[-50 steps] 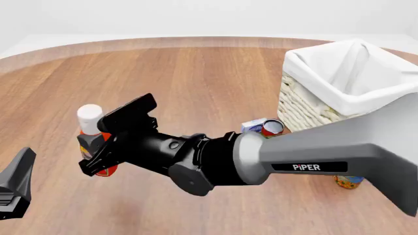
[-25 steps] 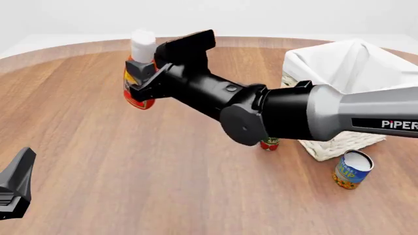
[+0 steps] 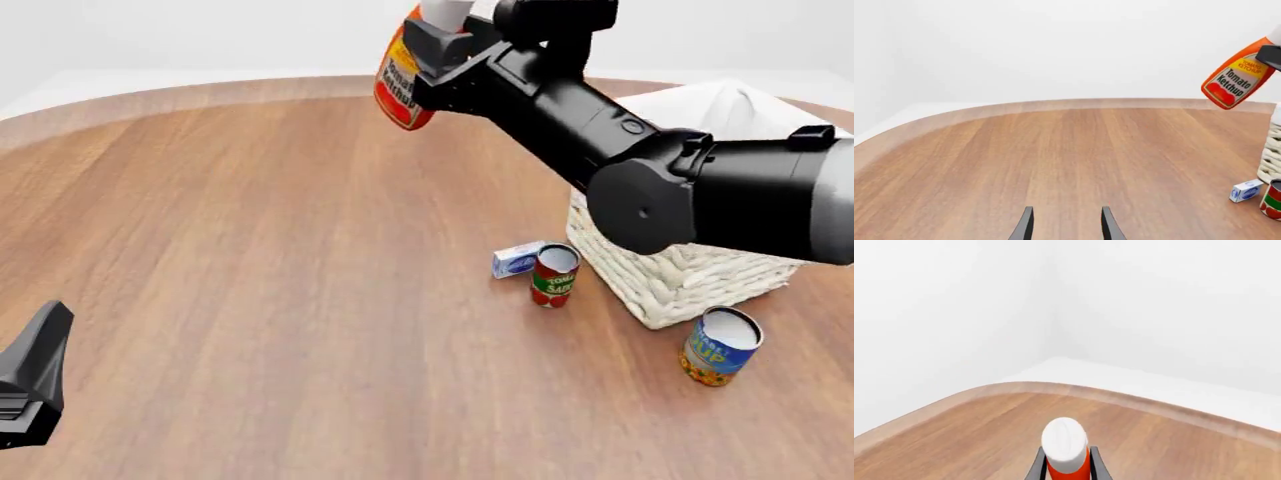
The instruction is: Pick up the ketchup, and put it in the basket.
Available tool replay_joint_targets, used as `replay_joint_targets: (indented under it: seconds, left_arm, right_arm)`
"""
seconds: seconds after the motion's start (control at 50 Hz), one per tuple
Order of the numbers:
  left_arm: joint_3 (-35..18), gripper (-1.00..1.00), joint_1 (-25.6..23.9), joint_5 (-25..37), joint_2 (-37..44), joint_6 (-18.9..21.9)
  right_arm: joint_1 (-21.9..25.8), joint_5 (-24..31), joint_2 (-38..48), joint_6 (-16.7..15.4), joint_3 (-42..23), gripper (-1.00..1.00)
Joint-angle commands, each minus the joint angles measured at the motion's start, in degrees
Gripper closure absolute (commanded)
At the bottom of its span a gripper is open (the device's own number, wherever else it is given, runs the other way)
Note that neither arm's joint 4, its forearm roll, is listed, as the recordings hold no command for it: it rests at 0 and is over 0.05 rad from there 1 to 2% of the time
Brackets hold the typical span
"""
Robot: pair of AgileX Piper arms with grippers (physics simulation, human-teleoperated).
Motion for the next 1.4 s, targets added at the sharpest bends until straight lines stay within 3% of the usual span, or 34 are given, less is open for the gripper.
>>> replay_joint_targets:
  seconds: [0.02,0.12,0.2,0.26,0.28,0.32,0.44,0.62,0.78,0.8,0.96,1.16,1.26,1.4]
  left_arm:
    - [0.00,-1.00,0.00,0.00,0.00,0.00]
    - [0.00,-1.00,0.00,0.00,0.00,0.00]
    - [0.00,-1.00,0.00,0.00,0.00,0.00]
    - [0.00,-1.00,0.00,0.00,0.00,0.00]
    - [0.00,-1.00,0.00,0.00,0.00,0.00]
    - [0.00,-1.00,0.00,0.00,0.00,0.00]
    - [0.00,-1.00,0.00,0.00,0.00,0.00]
    - [0.00,-1.00,0.00,0.00,0.00,0.00]
    - [0.00,-1.00,0.00,0.00,0.00,0.00]
    - [0.00,-1.00,0.00,0.00,0.00,0.00]
    - [0.00,-1.00,0.00,0.00,0.00,0.00]
    - [0.00,-1.00,0.00,0.00,0.00,0.00]
    - [0.00,-1.00,0.00,0.00,0.00,0.00]
    - [0.00,-1.00,0.00,0.00,0.00,0.00]
  right_arm:
    - [-6.01,-3.27,-5.16,-0.67,4.89,1.00]
    - [-8.35,-4.69,-7.55,-1.49,6.93,1.00]
    - [-11.33,-5.69,-9.08,-0.42,8.26,1.00]
    - [-13.11,-5.98,-10.58,-1.16,9.24,1.00]
    - [-13.91,-6.05,-10.75,-2.69,9.77,1.00]
    - [-15.15,-6.84,-10.65,-1.69,10.62,1.00]
    - [-19.57,-8.72,-11.38,-4.22,12.62,1.00]
    - [-24.22,-9.79,-13.71,-3.92,14.68,1.00]
    - [-29.39,-10.33,-14.77,-6.94,15.83,1.00]
    - [-30.11,-10.67,-14.60,-8.91,16.01,1.00]
    - [-35.50,-9.61,-13.50,-8.42,15.02,1.00]
    - [-37.56,-4.39,-11.17,-6.12,10.96,1.00]
    - [-39.87,-5.19,-12.14,-4.25,12.48,1.00]
    - [-42.32,-3.89,-13.82,-4.08,14.10,1.00]
